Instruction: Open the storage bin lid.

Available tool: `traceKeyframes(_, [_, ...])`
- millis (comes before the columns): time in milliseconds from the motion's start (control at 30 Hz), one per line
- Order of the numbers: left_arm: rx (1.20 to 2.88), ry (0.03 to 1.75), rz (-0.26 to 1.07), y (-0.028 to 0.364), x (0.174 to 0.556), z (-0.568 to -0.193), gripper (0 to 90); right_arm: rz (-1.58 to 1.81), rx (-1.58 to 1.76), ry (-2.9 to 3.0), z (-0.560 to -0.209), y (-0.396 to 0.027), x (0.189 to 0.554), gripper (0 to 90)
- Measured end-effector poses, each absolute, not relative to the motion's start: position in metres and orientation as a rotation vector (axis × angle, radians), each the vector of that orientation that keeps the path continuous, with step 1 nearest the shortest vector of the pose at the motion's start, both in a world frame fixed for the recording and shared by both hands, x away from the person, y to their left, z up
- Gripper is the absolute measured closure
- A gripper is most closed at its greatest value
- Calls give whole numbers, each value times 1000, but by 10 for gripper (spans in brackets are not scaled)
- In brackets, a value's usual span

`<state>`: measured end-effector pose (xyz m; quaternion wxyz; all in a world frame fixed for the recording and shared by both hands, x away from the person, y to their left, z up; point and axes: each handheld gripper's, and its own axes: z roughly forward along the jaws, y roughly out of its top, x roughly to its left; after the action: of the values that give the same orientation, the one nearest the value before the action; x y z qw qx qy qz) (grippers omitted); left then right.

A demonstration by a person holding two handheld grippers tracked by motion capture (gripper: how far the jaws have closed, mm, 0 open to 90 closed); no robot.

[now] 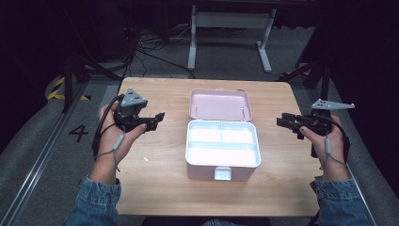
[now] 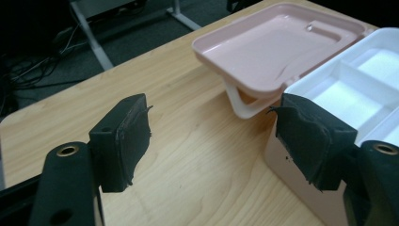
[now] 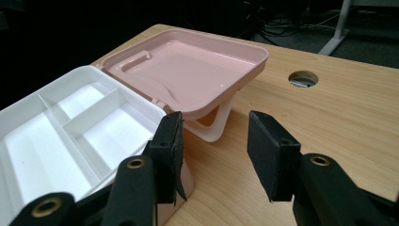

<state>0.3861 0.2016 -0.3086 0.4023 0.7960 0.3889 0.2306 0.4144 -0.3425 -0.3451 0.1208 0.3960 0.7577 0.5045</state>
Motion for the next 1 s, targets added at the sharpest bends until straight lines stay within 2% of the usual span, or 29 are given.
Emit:
traceKeyframes(233, [2033,1088,550,222,370,-330,273,1399,1211,2256,-350,-347,415,543])
traceKeyframes(467, [2160,1157,472,229,370,-351,276,1308,1248,2321,-358,-347,415,523])
traceKeyframes(733, [2245,1198,417,231,378,-372,273,1214,1321,2353,-367,-351,414,510])
traceKeyframes(867, [2299,1218,333,229,383,-386,267,1188,1347,2381,-373,-352,416,503])
traceKeyframes(1000, [2357,1234,301,228,387,-394,263,1127,1379,2405,-381,-353,418,500])
